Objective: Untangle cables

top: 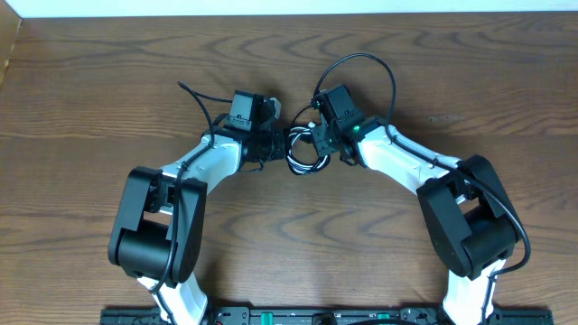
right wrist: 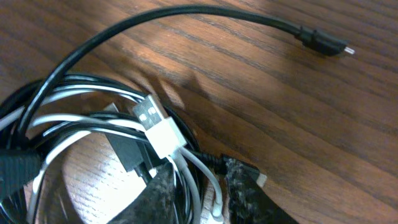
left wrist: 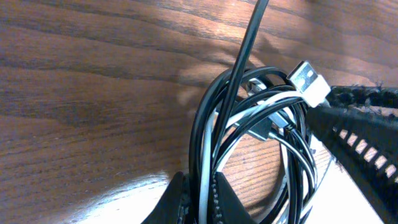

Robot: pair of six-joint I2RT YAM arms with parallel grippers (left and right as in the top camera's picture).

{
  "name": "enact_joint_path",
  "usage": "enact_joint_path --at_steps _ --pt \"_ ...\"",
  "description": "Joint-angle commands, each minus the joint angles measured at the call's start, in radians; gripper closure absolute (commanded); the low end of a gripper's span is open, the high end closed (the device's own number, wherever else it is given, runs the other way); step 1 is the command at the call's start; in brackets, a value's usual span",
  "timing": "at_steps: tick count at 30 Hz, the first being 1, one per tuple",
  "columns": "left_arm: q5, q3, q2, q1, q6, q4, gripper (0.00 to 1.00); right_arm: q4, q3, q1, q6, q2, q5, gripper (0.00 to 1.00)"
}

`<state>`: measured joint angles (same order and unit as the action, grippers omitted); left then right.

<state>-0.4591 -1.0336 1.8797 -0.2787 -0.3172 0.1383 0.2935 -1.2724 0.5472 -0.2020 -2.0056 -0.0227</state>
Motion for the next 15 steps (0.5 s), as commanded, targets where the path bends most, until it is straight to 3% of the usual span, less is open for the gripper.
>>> enact_joint_path --at_steps 1,4,15 --pt "-0.027 -0.004 0.017 -0.005 -0.002 0.003 0.92 -0.002 0.005 0.004 -0.007 -0.01 -0.01 0.89" --pt "-0.027 -0.004 0.017 -0.005 -0.002 0.003 0.92 0.002 0.005 0.004 -0.008 -0.01 -0.033 0.99" --pt "0.06 -0.004 0.017 -0.005 -0.002 0.003 0.92 0.127 -0.003 0.001 -0.113 0.038 -0.084 0.99"
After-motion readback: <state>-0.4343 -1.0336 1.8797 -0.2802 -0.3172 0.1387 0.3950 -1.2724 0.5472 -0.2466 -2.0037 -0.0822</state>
